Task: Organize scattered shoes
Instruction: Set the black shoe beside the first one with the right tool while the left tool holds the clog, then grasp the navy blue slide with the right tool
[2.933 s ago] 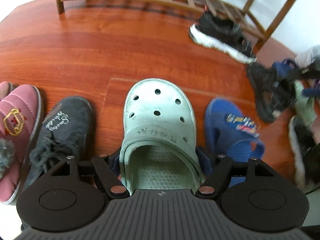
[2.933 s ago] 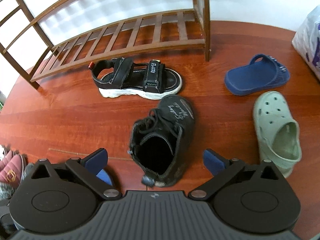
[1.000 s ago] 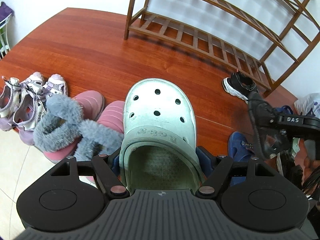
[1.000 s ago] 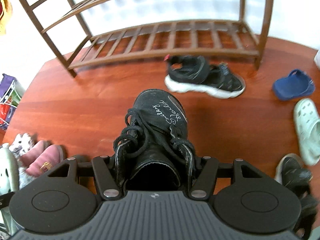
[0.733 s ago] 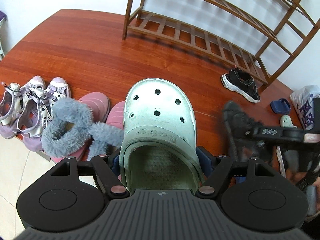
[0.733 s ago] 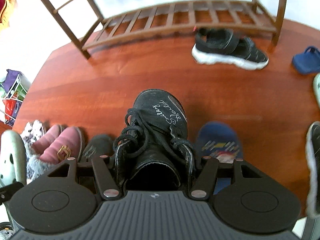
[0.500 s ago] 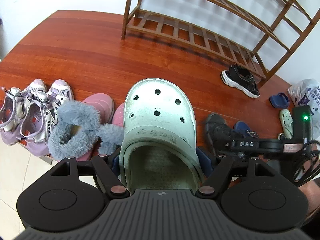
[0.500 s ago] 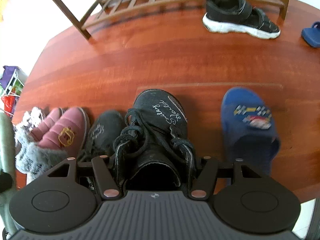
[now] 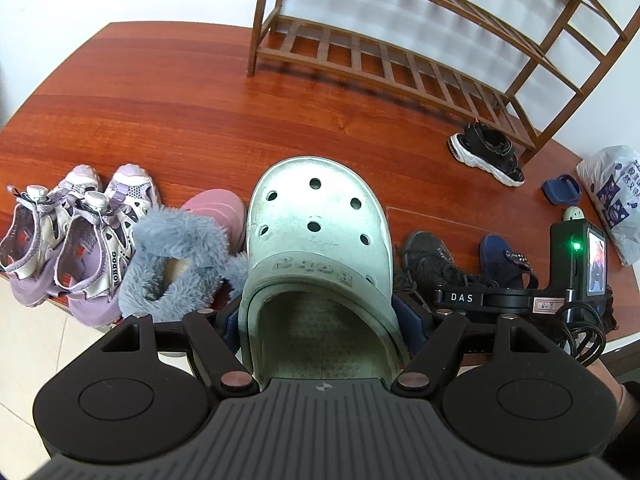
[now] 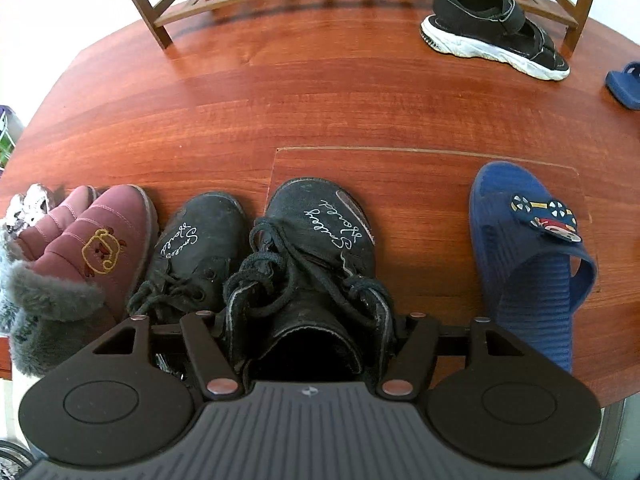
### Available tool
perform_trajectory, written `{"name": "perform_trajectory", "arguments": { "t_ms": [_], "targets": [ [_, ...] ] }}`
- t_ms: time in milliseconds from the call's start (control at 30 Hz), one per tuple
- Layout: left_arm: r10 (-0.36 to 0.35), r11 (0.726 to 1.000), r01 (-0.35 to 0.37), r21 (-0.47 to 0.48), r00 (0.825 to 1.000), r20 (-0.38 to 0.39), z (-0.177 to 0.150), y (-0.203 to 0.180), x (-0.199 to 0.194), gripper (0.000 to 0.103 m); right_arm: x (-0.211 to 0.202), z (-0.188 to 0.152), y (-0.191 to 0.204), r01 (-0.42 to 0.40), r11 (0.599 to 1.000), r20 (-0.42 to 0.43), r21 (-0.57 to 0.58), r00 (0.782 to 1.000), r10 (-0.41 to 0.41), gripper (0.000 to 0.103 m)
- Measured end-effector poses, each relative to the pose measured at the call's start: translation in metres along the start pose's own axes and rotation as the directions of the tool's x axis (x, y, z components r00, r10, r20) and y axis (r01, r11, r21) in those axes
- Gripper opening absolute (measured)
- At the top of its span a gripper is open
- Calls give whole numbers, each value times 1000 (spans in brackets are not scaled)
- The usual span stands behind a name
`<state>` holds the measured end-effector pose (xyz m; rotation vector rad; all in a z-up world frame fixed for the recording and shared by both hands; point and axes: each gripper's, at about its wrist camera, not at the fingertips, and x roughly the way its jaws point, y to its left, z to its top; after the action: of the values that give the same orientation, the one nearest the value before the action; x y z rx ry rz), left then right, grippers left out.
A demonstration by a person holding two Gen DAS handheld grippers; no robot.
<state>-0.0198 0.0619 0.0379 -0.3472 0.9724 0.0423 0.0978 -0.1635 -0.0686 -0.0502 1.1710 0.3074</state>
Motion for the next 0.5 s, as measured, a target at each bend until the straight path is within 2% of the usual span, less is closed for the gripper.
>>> {"name": "perform_trajectory", "arguments": {
  "t_ms": [133, 200, 333, 500],
  "targets": [
    [-4, 1000, 4, 7, 1000, 1, 2, 1, 1, 74, -2, 0, 5, 8, 1000, 17, -31, 1000, -8, 87],
    [-8, 1000, 8, 12, 1000, 3, 4, 0, 2, 74, -7, 2, 5, 3, 999, 25, -41, 1000, -2, 88],
    [-21, 999, 21, 25, 1000, 5, 7, -4, 4, 74, -20, 6, 4, -12, 999, 49, -51, 999, 15, 97],
    [-41, 998, 41, 42, 999, -1, 10, -11, 9, 74, -54, 7, -12, 11, 999, 141, -52, 990, -3, 100]
  ]
}}
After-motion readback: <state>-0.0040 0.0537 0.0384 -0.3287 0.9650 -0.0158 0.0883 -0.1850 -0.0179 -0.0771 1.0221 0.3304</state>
